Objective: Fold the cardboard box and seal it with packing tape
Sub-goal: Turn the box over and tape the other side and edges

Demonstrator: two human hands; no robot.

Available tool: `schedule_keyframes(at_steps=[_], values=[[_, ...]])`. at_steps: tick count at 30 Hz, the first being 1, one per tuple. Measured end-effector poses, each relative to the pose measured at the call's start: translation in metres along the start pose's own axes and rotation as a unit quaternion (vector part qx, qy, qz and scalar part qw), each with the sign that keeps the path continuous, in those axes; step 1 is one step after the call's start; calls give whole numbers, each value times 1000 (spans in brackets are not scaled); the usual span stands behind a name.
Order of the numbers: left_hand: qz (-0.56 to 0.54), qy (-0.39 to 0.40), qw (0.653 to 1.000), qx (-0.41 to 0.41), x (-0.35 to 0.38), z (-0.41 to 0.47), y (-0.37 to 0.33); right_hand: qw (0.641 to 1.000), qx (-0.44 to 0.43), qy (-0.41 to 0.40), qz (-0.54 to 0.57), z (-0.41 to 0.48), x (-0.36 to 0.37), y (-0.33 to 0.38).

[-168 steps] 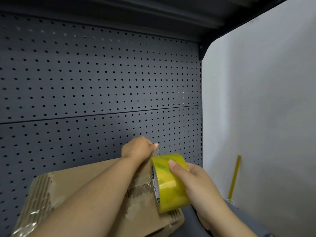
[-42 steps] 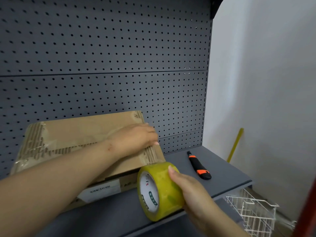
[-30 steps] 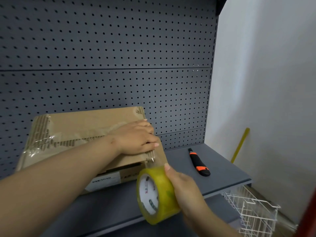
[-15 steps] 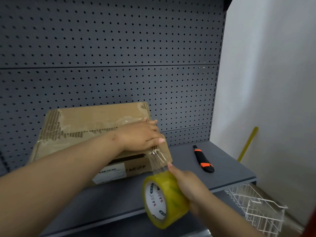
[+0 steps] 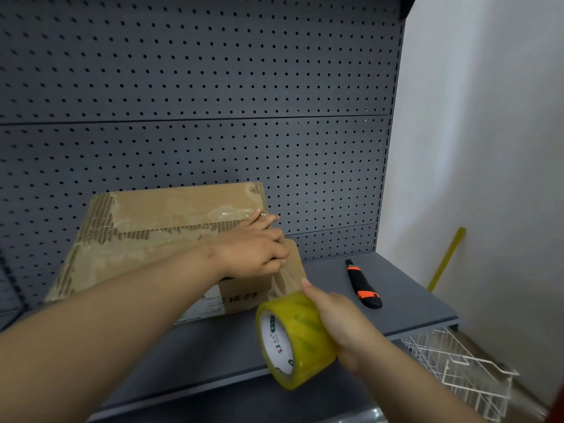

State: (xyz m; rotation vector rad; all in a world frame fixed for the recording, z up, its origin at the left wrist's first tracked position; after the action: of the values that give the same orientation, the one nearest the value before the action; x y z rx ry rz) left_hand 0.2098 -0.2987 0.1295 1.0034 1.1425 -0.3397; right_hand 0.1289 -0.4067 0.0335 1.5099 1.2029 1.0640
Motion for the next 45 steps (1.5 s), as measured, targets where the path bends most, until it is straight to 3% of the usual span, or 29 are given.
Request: schedule_keyframes(at_steps=[13,20,26,30,33,35,37,41,45], values=[[15,-6,1000,-2,-1,-2,-8,999,33,15,-7,-6,-9,0],[-30,-11,999,19,-9,7,7,998,36,40,38,-7,-9,20],[3,-23,999,24,-19,25,12,999,-8,13,34,5,-4,31],[100,-80,992,11,-23,9,7,999,-33,10,24,2,-1,28],[171,-214,960,-65,-37,-12,4,998,-56,3,39,0,0,23],[191,-320,927,-52,-41,-33,-4,997,-68,1,43,0,1,21],[189,-361,913,-30,-35,-53,-10,996,-65,-3,56,-3,2,19],[111,-303,935,-146,-14,-84,-19,998,-48,-7,51,-6,1,12],[-39,-147,944,-293,11,-99,-33,997,-43,-2,65,-8,3,4]])
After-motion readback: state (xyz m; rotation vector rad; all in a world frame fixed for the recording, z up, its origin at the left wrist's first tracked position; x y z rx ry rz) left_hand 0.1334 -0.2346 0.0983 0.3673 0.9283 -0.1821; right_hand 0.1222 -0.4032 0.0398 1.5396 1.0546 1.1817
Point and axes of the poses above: each hand's wrist, its own z-axis towards the middle knuckle, its own x-axis out of the palm, y = z × x, the point moved 6 cm from there along z, towards the middle knuckle, and after that the axes turned 12 degrees about z, right-handed, at the moved point
